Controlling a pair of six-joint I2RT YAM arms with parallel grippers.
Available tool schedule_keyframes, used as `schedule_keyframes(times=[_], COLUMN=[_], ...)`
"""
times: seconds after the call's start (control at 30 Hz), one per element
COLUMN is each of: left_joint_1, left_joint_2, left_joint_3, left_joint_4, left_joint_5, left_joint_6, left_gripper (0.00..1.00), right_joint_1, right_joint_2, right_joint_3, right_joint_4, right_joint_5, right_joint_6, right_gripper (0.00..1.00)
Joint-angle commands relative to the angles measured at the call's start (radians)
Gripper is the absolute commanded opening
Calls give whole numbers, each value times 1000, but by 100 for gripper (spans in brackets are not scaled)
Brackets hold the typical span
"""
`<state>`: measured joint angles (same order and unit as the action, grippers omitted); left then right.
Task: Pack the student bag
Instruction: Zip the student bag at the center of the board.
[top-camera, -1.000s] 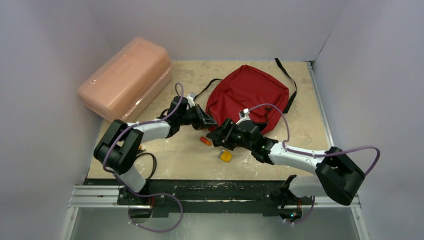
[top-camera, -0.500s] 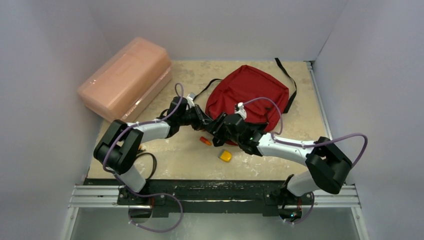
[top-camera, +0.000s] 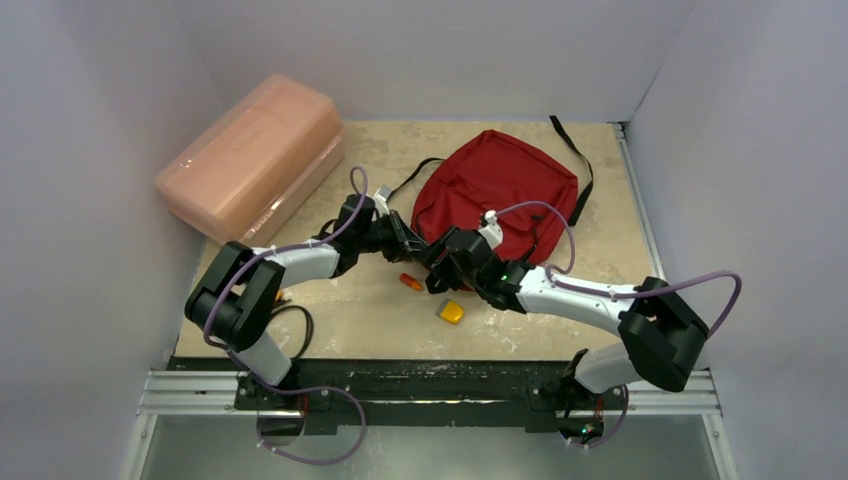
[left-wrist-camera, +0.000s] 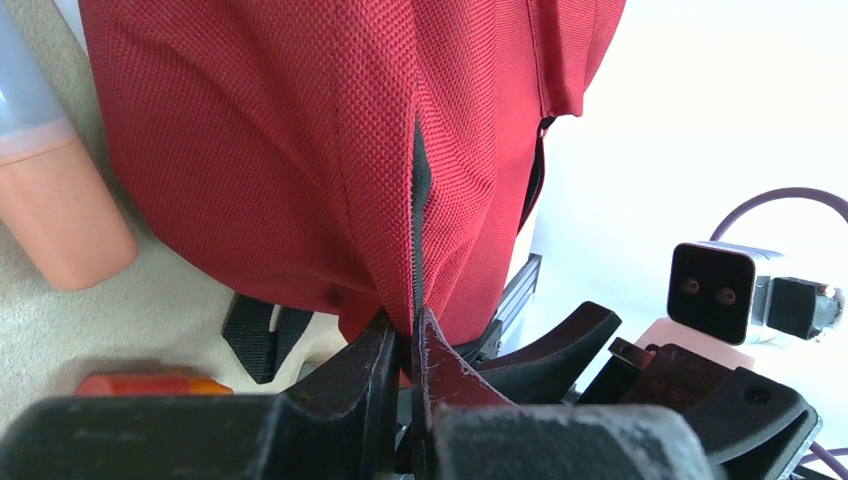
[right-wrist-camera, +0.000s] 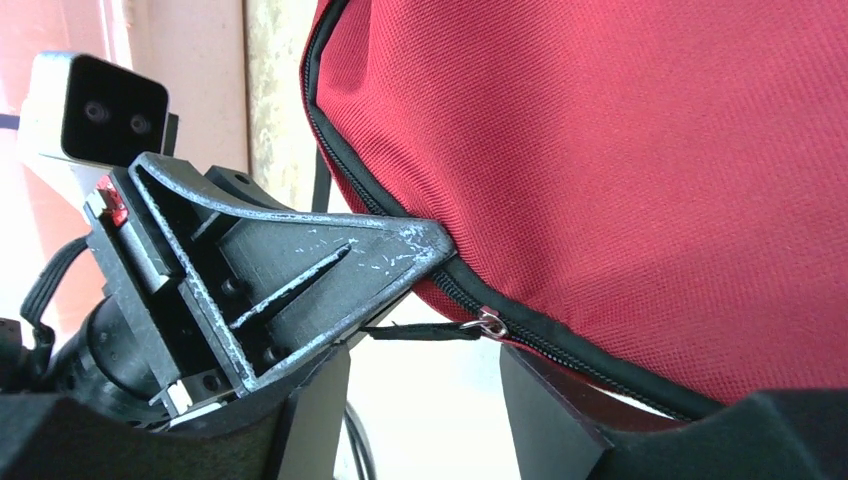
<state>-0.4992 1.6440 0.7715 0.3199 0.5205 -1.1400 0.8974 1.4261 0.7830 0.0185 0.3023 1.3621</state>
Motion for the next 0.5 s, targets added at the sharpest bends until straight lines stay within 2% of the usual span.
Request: schedule_keyframes(times=[0.0,0.07,0.23,0.47], left_joint_1=[-7,-7,-11,-22], left_joint_2=[-50,-50,-52,-68], left_joint_3=[-11,-14,-25,-53], left_joint_4=[18,24,44,110], left_joint_5=[7,6,5,-21], left_joint_6=[32,32,31,20], left_gripper=[0,0,0,0], right_joint_1=[-1,0,0,-10], right_joint_2=[-61,-67,-45,-61], right_joint_3=[-31,-24,79,72], right_joint_4=[-5,-25,-271,-292], right_joint_5=[69,58,63,65], right_joint_6=[80,129,308,444], right_gripper=[64,65,59,58])
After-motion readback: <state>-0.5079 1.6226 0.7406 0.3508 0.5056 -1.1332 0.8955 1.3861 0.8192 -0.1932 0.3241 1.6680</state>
